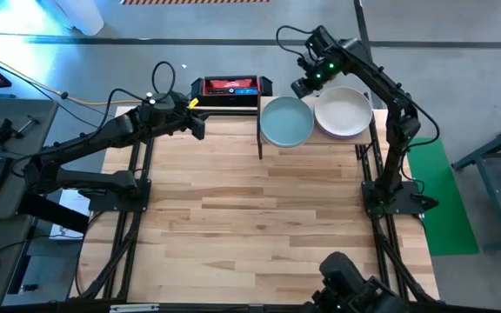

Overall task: Place and stack plates onto a shelf
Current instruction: Stack the green plate on top of the gray plate on the shelf

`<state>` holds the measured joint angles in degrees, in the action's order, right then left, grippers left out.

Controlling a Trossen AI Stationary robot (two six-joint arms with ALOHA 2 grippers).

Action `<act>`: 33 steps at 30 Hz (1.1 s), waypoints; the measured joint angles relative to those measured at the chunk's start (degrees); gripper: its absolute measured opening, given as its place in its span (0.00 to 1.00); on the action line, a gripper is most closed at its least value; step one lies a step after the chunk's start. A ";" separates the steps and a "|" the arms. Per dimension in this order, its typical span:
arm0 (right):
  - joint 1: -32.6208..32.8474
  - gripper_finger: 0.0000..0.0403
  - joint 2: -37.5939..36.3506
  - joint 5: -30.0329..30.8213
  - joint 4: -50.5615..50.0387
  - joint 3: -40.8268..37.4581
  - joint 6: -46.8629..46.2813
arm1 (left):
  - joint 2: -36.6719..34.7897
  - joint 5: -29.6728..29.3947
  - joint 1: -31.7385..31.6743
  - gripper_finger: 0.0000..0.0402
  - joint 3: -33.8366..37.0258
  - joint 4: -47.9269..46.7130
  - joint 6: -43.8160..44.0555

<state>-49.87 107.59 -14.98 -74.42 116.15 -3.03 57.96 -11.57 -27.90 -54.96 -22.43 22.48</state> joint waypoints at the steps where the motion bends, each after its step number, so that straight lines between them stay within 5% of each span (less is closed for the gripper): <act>1: 0.03 0.15 0.00 0.00 0.96 0.05 -0.02 | 0.02 0.02 0.00 0.29 0.00 0.01 0.00; 33: 2.86 0.15 2.22 3.01 1.51 -0.85 -1.52 | -0.01 0.02 0.00 0.29 0.00 -0.01 -0.07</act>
<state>-47.01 109.81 -11.97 -72.91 115.31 -4.55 57.95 -11.55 -27.90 -54.96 -22.44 22.41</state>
